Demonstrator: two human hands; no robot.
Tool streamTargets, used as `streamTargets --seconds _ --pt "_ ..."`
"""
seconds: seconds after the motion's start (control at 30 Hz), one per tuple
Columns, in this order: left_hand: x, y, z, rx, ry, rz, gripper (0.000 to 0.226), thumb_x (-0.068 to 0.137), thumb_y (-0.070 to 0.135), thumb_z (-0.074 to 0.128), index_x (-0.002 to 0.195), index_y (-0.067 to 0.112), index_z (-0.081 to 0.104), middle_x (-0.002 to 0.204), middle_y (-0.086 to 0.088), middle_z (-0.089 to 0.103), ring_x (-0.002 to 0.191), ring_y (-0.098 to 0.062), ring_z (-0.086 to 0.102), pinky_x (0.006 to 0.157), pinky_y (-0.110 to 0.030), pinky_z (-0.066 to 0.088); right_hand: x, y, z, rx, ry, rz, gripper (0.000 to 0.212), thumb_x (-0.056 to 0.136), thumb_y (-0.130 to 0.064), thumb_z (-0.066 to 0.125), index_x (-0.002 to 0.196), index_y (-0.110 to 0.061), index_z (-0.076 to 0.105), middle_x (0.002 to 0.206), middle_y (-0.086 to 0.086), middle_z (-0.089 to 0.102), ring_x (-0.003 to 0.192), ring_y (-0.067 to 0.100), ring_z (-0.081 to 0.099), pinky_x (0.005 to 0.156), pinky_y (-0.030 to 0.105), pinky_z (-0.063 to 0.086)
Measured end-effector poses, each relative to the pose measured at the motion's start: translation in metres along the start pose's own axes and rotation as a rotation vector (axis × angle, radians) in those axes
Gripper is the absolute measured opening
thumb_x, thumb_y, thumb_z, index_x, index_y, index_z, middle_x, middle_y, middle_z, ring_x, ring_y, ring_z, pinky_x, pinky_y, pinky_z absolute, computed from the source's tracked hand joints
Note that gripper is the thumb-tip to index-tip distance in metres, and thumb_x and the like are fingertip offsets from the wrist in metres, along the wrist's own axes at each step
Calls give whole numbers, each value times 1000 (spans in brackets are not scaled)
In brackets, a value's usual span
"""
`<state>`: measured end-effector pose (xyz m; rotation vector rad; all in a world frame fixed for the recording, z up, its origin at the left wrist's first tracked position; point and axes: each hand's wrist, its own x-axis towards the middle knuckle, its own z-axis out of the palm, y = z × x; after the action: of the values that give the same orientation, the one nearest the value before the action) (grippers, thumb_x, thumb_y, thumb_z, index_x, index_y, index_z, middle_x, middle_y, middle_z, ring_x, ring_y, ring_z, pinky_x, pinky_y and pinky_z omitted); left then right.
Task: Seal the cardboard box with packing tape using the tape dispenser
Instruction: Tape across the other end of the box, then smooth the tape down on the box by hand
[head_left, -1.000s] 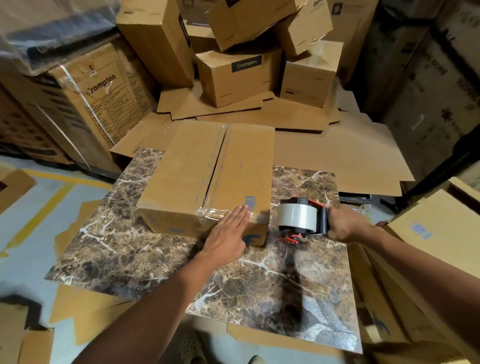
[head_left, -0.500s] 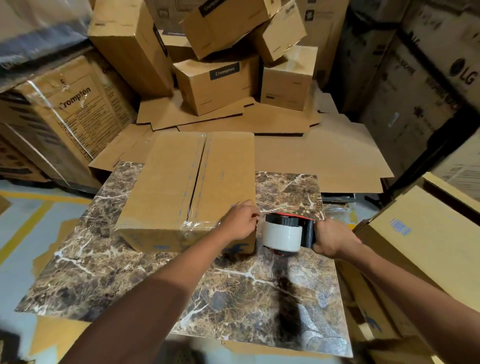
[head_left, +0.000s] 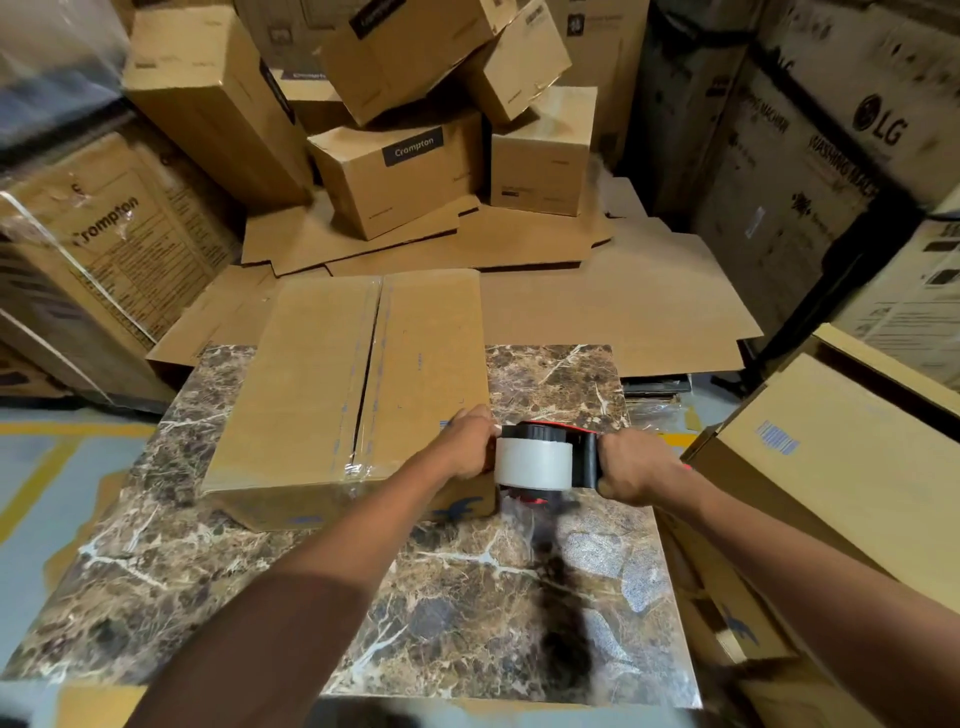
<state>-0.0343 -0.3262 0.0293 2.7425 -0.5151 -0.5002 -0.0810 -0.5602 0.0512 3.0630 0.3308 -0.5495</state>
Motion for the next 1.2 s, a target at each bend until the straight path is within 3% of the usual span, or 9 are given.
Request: streamTargets --seconds 0.23,0.37,0.5,0.73,0.83,0.9,1.0,1.1,1.2 --pt "-1 -9 8 -270 -30 -17 11 87 26 70 78 31 73 90 10 40 107 -19 41 101 -34 35 0 38 35 182 -139 90 12 81 -29 57 80 -18 52 70 -3 53 71 22 58 54 24 39" --pt "3 -6 8 -244 -11 -19 8 85 22 72 79 25 76 86 13 40 98 -15 43 85 -27 38 -12 14 54 757 -75 180 13 80 -25 64 70 -19 60 62 -6 56 55 11 50 47 13 36" --pt "5 -3 8 -155 18 14 8 84 17 70 86 18 78 81 12 38 91 -12 46 77 -23 35 1 -11 99 1394 -166 512 29 82 0 61 57 -10 50 46 5 46 35 17 37 42 25 32" --pt "11 -7 21 -74 70 -14 12 84 17 68 74 10 66 79 10 35 92 -17 50 68 -25 37 24 -29 143 1899 -421 623 34 90 -8 54 57 -11 50 46 4 48 33 16 46 37 22 42" --pt "11 -8 25 -83 84 -17 21 84 18 69 70 18 54 78 13 32 92 -17 47 72 -30 39 31 -30 146 1945 -451 642 34 91 -10 55 57 -9 53 48 6 53 36 18 53 39 23 47" --pt "13 -8 27 -51 83 -12 13 86 21 70 92 10 66 81 12 34 94 -14 44 76 -27 40 35 -29 147 1888 -423 637 28 90 -11 60 62 -7 56 51 9 56 40 22 55 43 26 49" --pt "15 -8 26 -70 72 -33 37 88 27 69 121 11 65 84 13 35 96 -14 44 76 -24 36 34 -28 148 1746 -276 605 17 79 -10 75 78 -3 59 58 14 62 44 27 58 53 36 53" --pt "14 -6 20 -182 67 -33 40 96 32 59 133 18 58 92 5 43 93 -16 47 76 -25 34 28 -25 143 1415 -113 625 32 73 -33 85 70 -10 62 60 7 65 54 25 61 61 41 56" --pt "13 -14 11 -420 36 -46 33 98 30 55 129 20 62 112 -4 59 102 -16 53 84 -24 36 21 -15 129 1024 -96 668 57 68 -69 72 75 -14 63 75 6 66 70 25 64 61 33 50"
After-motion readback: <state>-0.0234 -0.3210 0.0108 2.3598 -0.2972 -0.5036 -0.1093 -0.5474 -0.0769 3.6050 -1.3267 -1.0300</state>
